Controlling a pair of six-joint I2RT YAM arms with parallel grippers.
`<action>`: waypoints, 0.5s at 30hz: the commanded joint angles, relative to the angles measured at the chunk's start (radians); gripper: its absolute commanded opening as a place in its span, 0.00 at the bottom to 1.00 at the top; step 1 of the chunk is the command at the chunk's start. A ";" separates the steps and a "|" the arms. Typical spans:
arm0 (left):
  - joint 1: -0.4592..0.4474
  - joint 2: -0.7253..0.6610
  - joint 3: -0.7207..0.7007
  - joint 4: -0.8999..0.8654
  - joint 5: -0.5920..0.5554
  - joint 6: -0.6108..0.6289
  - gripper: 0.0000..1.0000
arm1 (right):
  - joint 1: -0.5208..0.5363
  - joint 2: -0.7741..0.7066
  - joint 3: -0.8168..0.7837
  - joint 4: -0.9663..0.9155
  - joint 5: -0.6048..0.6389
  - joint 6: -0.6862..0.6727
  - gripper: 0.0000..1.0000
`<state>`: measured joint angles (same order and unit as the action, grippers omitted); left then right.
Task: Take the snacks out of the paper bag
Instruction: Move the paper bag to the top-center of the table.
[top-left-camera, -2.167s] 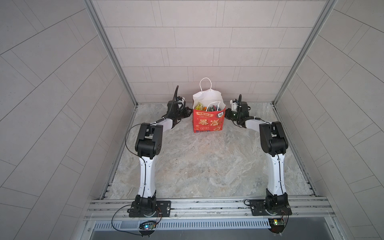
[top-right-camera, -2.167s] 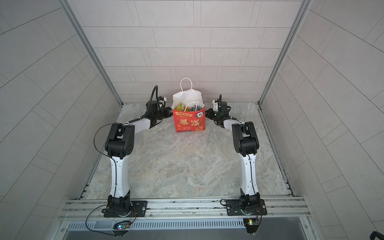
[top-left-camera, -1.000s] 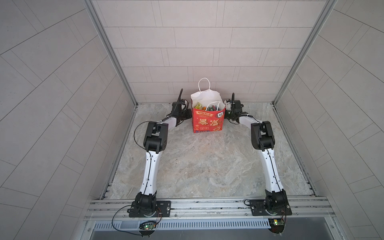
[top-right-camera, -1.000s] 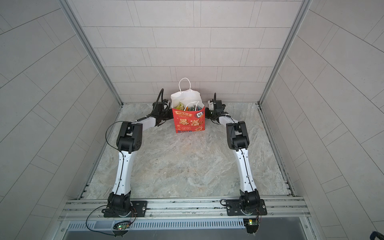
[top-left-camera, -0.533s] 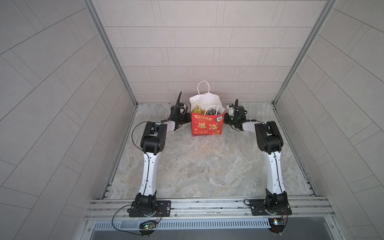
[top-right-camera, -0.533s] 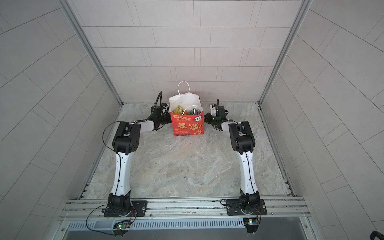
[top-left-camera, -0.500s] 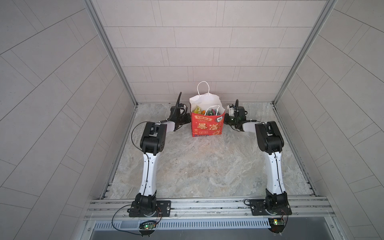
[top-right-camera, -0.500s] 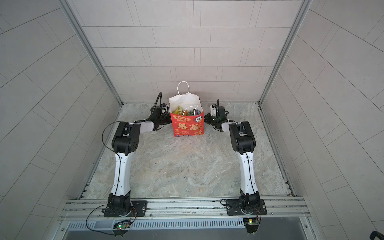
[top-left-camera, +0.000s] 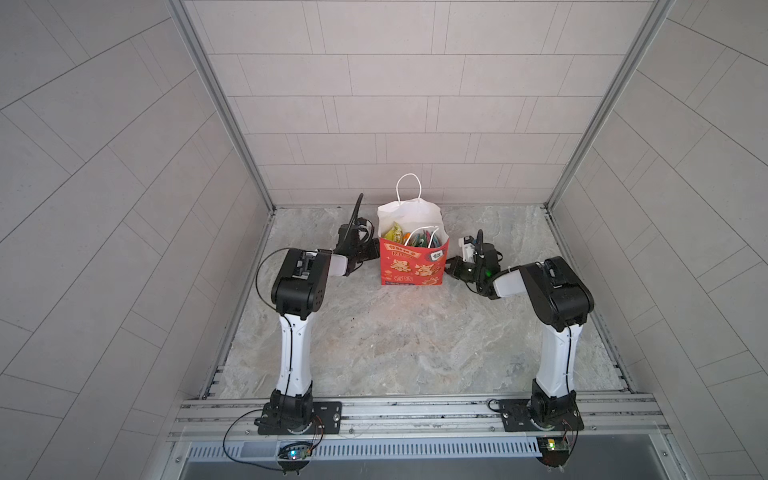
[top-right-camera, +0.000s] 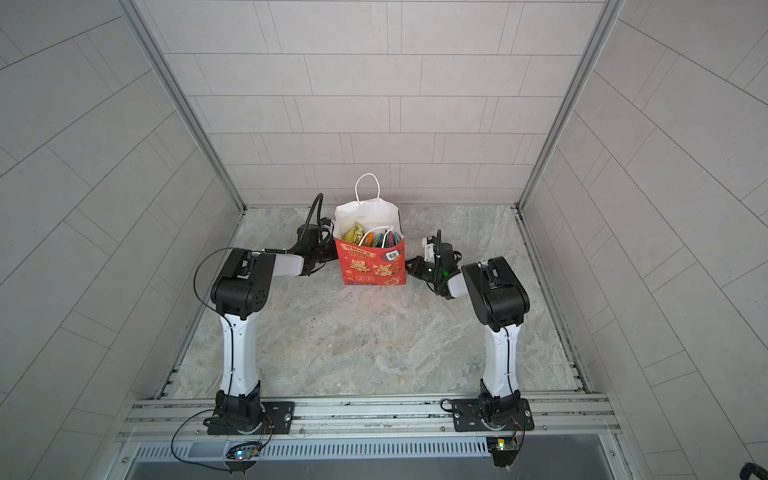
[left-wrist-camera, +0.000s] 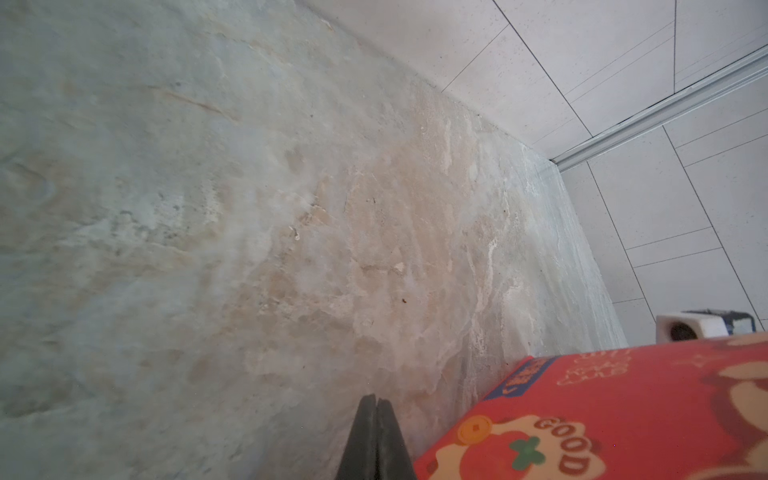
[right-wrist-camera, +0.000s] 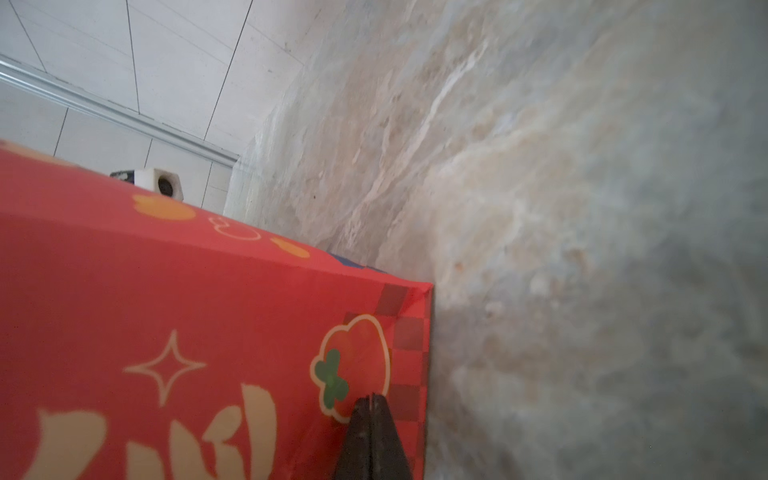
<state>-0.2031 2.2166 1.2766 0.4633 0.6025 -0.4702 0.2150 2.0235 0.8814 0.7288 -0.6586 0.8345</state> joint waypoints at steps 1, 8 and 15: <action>-0.002 -0.025 0.027 -0.040 0.003 0.059 0.00 | 0.041 -0.046 -0.077 0.154 -0.019 0.080 0.02; 0.001 -0.028 0.033 -0.049 0.014 0.049 0.00 | 0.000 -0.190 -0.110 0.011 0.078 0.032 0.02; -0.014 -0.089 -0.089 0.019 0.014 0.012 0.00 | -0.086 -0.286 0.056 -0.343 0.209 -0.064 0.05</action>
<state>-0.1989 2.1872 1.2236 0.4488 0.5968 -0.4507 0.1371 1.7866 0.8646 0.5896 -0.5335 0.8410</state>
